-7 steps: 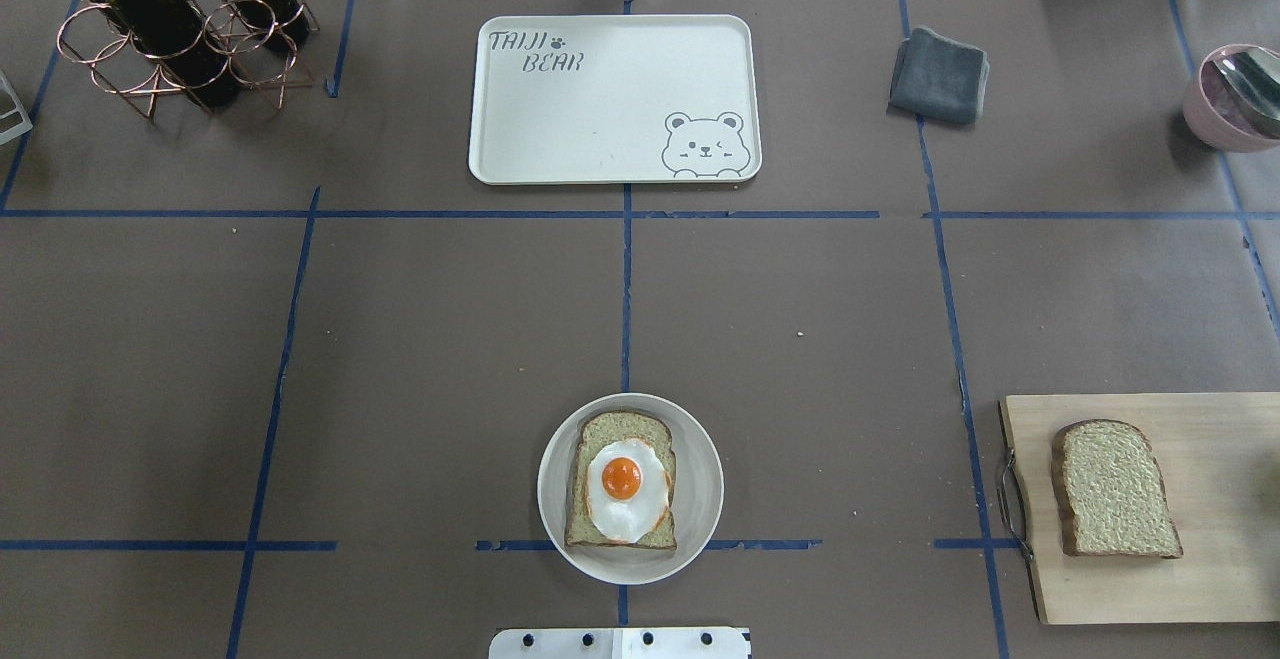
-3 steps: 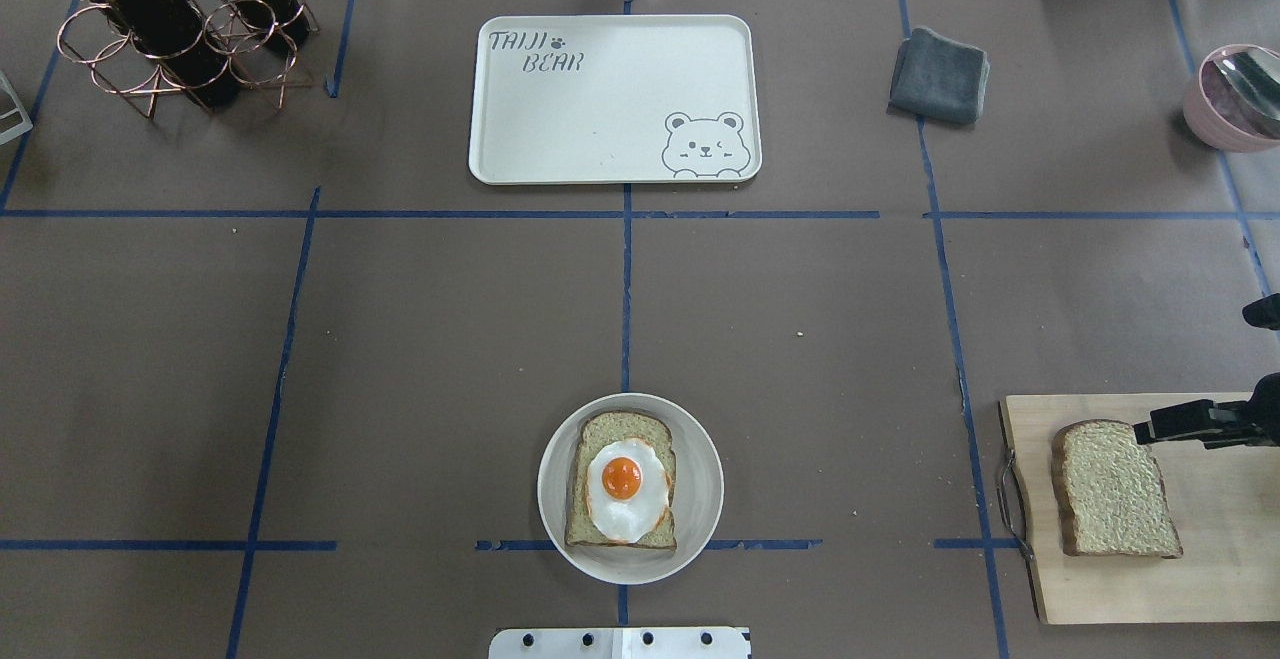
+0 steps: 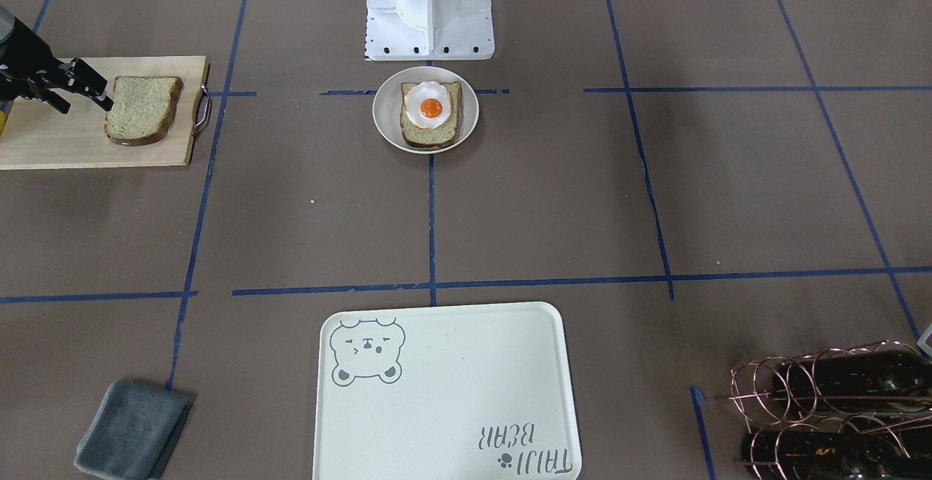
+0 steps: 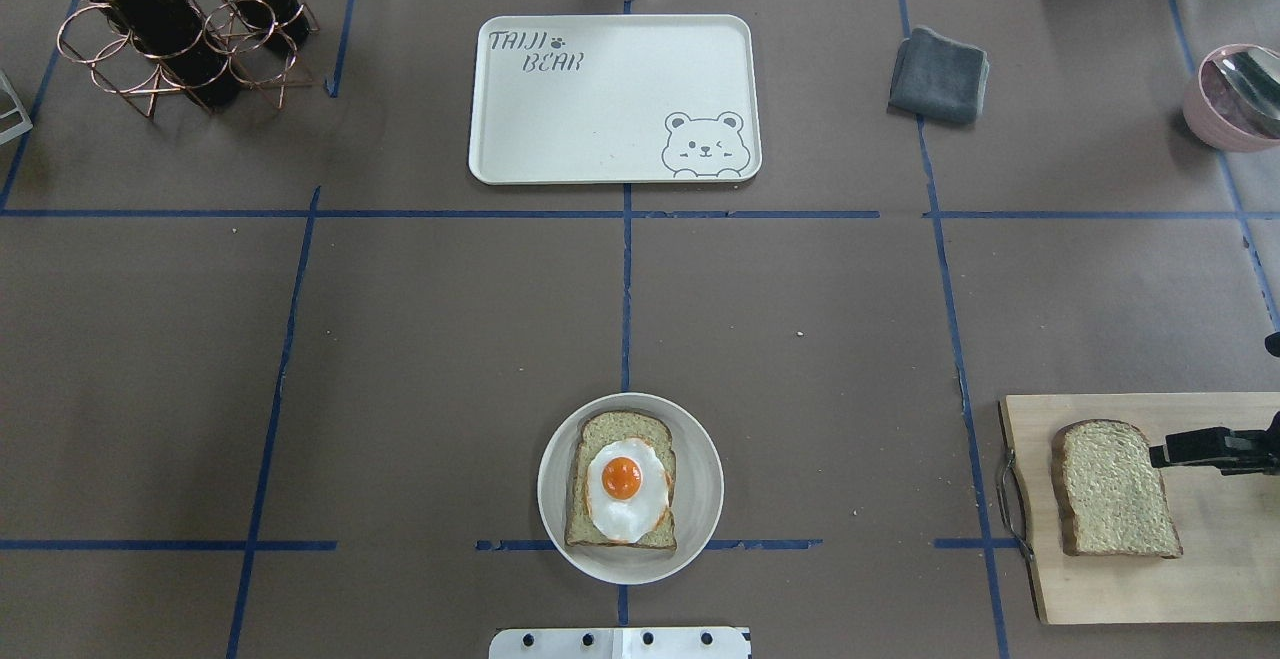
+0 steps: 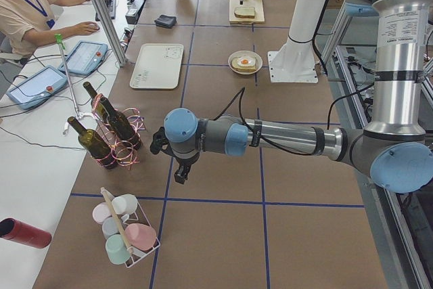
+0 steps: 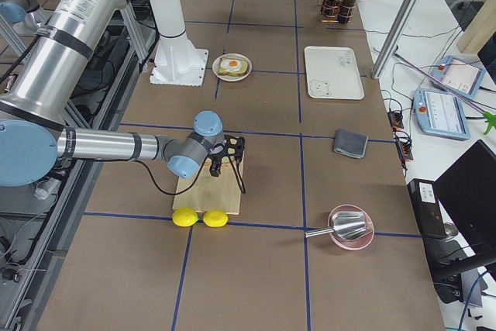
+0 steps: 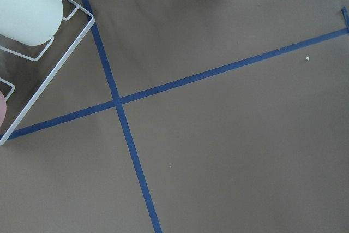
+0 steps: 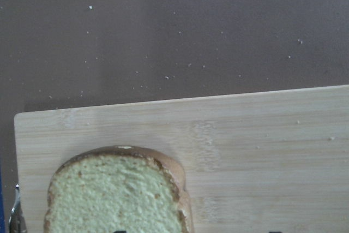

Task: Make sandwich and place on tray
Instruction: 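Reach the right gripper to the bread slice on the cutting board and grasp it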

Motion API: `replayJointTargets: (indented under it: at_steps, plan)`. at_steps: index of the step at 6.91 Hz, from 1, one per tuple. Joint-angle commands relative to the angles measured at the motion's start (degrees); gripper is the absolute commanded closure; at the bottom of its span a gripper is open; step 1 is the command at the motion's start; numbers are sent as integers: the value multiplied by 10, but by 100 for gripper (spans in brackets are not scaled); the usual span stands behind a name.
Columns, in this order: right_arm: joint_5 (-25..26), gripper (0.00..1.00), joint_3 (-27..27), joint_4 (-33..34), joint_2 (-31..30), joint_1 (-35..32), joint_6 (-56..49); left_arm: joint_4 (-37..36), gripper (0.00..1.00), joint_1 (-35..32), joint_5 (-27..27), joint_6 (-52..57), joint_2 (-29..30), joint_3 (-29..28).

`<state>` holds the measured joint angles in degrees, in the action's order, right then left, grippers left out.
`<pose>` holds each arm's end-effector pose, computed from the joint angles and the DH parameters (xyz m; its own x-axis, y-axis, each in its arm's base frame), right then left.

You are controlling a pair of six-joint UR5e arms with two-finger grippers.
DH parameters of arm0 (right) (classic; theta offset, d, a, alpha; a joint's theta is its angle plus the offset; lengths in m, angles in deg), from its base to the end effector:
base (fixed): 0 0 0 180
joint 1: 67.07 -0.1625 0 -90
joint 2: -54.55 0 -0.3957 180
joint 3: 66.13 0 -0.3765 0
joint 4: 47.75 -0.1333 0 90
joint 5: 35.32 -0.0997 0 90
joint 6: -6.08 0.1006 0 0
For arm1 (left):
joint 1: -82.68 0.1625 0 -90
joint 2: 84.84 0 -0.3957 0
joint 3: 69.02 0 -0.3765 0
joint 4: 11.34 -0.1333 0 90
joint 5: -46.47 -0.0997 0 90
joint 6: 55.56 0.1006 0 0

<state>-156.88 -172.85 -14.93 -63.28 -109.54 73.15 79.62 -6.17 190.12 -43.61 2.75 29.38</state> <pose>-0.1784 -0.2726 0.5726 0.5871 0.0874 0.8048 -0.0744 0.9958 -0.0538 -0.0430 -0.4649 0.5657 0.5737 0.3125 -0.7571 -0.1418 0.9483 0.2839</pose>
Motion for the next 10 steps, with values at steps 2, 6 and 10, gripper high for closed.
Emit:
replayJointTargets:
  at_steps: [2, 6, 10]
  plan:
    - [2, 10, 1, -4, 13, 27, 3, 3, 0, 0, 4, 0, -2, 0]
    - [2, 23, 14, -4, 10, 42, 3, 4, 0, 0, 5, 0, -2, 0]
    - [2, 73, 20, -3, 12, 50, 3, 4, 0, 0, 5, 0, -2, 2]
